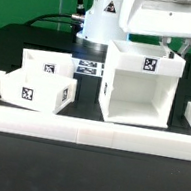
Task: Assemble drawer
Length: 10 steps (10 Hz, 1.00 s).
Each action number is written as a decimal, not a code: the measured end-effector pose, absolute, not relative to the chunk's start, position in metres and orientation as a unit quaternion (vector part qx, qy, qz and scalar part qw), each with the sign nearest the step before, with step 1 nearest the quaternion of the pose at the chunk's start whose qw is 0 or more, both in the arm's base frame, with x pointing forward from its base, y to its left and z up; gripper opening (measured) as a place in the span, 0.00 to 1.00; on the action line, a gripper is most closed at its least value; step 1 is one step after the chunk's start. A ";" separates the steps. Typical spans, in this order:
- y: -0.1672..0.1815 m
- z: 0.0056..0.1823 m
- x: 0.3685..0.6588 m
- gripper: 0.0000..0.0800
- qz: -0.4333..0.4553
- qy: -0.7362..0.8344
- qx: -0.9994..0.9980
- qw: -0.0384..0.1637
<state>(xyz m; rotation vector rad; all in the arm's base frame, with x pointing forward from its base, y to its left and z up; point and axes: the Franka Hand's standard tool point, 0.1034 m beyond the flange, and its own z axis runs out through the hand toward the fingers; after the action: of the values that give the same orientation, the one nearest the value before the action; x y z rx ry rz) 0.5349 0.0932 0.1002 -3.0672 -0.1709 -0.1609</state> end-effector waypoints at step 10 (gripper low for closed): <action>0.109 0.104 0.573 0.05 -0.069 0.035 -0.996 0.049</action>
Offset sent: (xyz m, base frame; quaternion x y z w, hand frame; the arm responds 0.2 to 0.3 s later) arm 0.0338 0.0124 -0.0033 0.0078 -0.0026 0.0612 0.9981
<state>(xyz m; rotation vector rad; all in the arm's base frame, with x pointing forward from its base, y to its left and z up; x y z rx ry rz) 0.5730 0.1085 0.1036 -3.0352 0.1075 -0.2114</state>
